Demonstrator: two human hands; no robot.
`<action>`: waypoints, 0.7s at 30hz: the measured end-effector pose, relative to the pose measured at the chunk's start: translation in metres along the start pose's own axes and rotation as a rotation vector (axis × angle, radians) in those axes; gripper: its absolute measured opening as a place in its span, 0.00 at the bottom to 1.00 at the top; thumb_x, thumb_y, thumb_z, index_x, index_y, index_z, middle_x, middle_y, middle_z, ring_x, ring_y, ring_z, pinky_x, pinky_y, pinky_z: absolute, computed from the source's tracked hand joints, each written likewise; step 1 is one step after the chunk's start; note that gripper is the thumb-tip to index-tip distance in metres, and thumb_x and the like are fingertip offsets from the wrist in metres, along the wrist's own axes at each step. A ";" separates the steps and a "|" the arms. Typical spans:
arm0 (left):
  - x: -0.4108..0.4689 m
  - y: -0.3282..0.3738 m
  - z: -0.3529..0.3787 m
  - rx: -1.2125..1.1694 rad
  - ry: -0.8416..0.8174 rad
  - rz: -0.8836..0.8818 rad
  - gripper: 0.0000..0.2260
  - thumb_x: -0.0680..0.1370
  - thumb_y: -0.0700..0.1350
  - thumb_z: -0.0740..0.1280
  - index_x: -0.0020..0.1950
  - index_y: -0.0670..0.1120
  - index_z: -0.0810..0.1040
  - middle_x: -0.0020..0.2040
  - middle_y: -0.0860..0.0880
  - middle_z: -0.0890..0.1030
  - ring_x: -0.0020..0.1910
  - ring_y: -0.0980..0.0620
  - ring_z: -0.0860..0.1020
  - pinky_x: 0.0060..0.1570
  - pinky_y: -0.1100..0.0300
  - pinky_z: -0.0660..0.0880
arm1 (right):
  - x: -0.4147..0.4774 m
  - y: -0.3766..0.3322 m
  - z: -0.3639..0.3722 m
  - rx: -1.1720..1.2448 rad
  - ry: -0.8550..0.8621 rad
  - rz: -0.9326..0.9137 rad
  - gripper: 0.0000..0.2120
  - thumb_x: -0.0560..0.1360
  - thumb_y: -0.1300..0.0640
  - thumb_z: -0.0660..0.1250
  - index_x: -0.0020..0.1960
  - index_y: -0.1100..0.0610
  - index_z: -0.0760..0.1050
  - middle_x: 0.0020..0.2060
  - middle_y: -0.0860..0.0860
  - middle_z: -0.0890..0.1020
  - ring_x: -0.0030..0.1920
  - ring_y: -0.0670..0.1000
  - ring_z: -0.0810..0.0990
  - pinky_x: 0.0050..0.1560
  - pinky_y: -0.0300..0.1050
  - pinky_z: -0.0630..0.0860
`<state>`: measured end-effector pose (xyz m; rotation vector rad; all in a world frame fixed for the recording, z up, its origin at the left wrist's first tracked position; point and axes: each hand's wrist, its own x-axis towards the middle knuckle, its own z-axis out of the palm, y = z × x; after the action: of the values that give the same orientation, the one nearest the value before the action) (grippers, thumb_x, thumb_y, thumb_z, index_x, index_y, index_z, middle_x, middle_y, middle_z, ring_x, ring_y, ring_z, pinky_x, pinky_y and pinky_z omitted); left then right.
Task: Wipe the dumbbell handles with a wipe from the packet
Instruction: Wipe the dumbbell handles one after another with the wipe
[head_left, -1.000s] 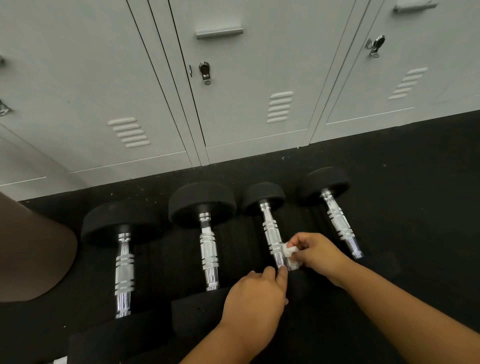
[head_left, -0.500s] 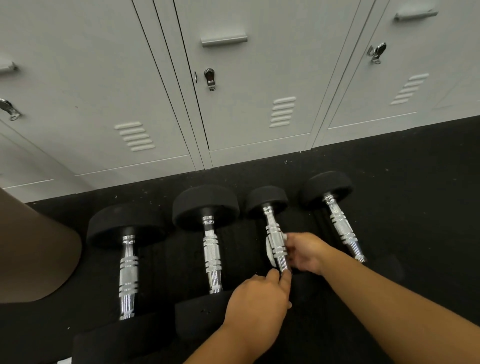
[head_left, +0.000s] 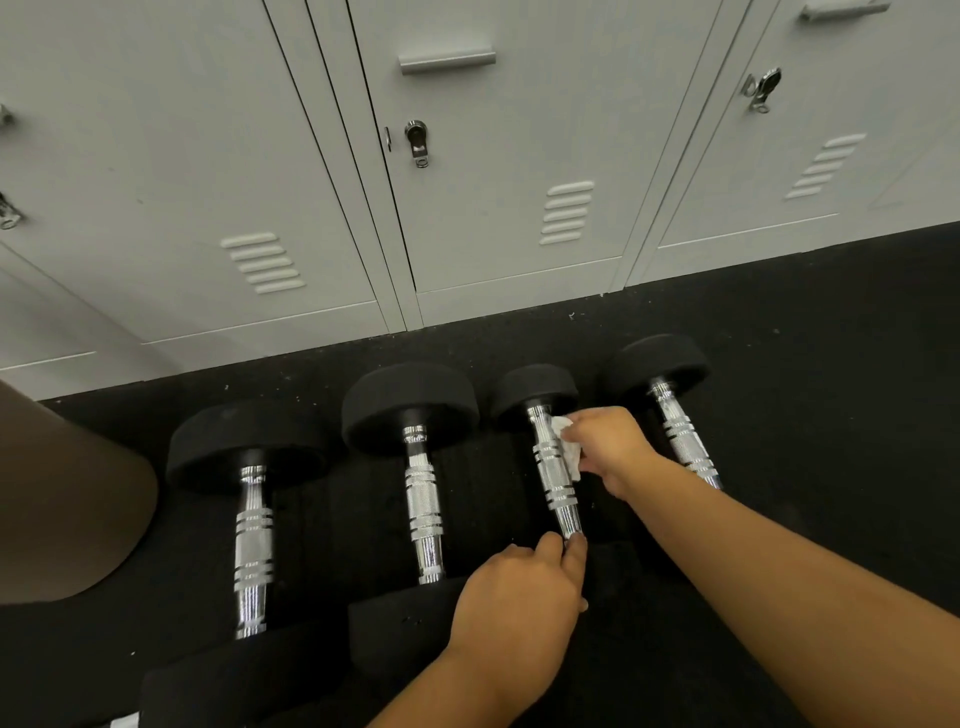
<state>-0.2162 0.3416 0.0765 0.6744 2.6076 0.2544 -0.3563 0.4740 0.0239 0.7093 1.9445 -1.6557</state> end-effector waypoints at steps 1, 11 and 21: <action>0.000 0.000 0.000 -0.001 0.000 0.002 0.26 0.84 0.50 0.59 0.78 0.46 0.54 0.66 0.43 0.71 0.56 0.43 0.76 0.53 0.51 0.75 | -0.004 0.005 -0.001 -0.046 0.013 -0.070 0.08 0.72 0.67 0.67 0.44 0.56 0.82 0.42 0.58 0.84 0.46 0.58 0.83 0.51 0.55 0.81; -0.001 0.000 0.003 0.014 -0.012 -0.006 0.25 0.84 0.50 0.58 0.79 0.46 0.53 0.67 0.42 0.70 0.59 0.40 0.75 0.56 0.48 0.75 | -0.065 0.028 -0.027 -0.744 -0.152 -0.420 0.09 0.71 0.67 0.69 0.40 0.54 0.82 0.42 0.47 0.78 0.40 0.45 0.80 0.42 0.39 0.79; -0.004 0.000 0.000 0.016 0.022 0.002 0.26 0.84 0.51 0.58 0.79 0.47 0.53 0.66 0.43 0.71 0.56 0.44 0.76 0.53 0.51 0.74 | -0.027 -0.002 0.010 -0.858 0.068 -0.704 0.11 0.76 0.62 0.65 0.56 0.57 0.81 0.49 0.51 0.76 0.51 0.50 0.76 0.55 0.44 0.75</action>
<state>-0.2134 0.3396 0.0774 0.6829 2.6329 0.2425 -0.3374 0.4618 0.0415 -0.2883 2.8175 -0.8870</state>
